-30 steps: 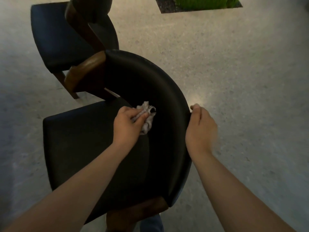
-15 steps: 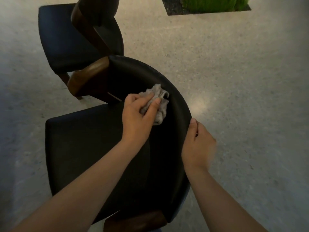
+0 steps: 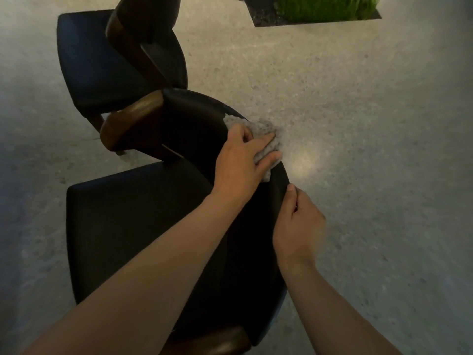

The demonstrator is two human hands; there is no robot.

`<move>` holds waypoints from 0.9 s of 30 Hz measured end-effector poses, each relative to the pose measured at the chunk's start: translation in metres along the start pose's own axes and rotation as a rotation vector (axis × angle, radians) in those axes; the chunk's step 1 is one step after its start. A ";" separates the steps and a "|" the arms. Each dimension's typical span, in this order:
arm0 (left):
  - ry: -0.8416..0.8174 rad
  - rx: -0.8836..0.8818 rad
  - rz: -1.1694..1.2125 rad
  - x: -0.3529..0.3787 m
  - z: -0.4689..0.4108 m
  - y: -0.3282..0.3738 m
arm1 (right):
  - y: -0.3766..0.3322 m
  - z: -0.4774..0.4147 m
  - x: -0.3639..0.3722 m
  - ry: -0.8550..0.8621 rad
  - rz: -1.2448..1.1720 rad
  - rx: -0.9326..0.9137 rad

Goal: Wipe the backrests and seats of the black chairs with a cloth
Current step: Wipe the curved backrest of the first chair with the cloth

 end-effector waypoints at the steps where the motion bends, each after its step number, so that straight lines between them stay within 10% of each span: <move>1: -0.006 -0.012 0.019 0.000 -0.001 0.000 | 0.000 0.000 0.000 0.005 0.006 -0.002; 15: 0.083 -0.412 0.107 -0.008 0.057 -0.056 | -0.006 0.000 -0.002 -0.013 0.061 0.016; 27: 0.188 -0.265 0.249 0.001 0.041 -0.027 | -0.003 0.000 0.000 -0.012 0.035 0.012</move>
Point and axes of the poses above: each hand's wrist, its own z-axis away from the middle knuckle, its own x-axis out of the palm, y = z × x, the point moved 1 cm from there along -z, towards the middle knuckle, and after that the axes turned 8 degrees about -z, right-handed, at the moved point
